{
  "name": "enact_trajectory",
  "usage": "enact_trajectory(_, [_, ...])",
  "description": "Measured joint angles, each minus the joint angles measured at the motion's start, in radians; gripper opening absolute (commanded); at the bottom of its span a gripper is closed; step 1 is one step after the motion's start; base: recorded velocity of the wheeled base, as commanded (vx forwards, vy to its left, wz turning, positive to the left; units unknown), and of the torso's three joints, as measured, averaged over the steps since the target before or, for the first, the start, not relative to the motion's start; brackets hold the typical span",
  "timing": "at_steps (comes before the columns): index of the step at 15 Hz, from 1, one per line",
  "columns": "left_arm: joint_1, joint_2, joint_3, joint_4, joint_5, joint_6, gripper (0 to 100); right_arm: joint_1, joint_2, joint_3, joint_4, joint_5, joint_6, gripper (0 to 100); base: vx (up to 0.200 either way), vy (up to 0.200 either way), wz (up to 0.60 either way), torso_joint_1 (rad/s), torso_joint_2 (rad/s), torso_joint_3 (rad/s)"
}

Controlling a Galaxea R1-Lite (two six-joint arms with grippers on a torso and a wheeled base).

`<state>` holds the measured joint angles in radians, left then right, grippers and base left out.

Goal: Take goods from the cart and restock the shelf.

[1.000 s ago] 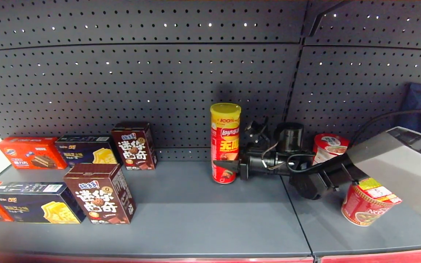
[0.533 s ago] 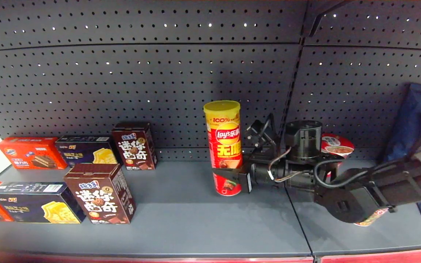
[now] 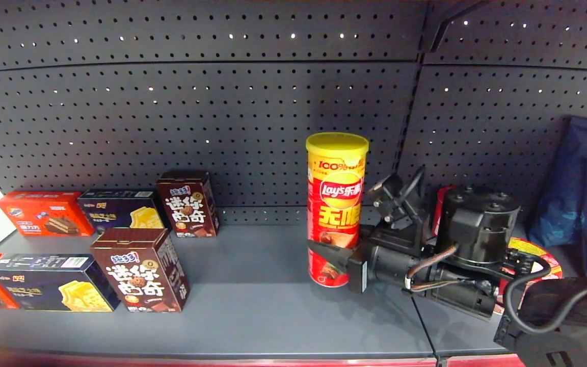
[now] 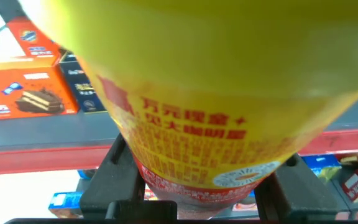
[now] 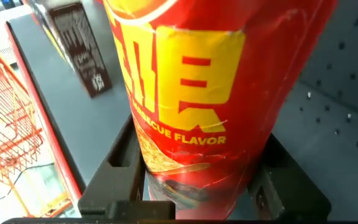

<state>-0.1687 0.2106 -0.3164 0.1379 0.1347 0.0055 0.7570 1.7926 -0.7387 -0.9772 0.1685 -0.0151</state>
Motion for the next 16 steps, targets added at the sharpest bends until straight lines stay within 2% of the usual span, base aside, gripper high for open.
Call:
enact_trajectory(4, [0.033,0.02,-0.038,0.0,0.017,0.028,0,-0.002,0.001,0.116,-0.117,-0.003,0.009,0,0.0,0.0,0.0,0.0,0.0,0.0])
enact_trajectory(9, [0.043,0.031,-0.065,0.0,0.036,0.041,0,0.007,0.029,0.14,-0.158,-0.06,0.024,0,0.0,0.0,0.0,0.0,0.0,0.0])
enact_trajectory(16, [0.043,0.049,-0.096,0.001,0.04,0.042,0,0.064,0.053,0.24,-0.242,-0.066,0.045,0,0.0,0.0,0.0,0.0,0.0,0.0])
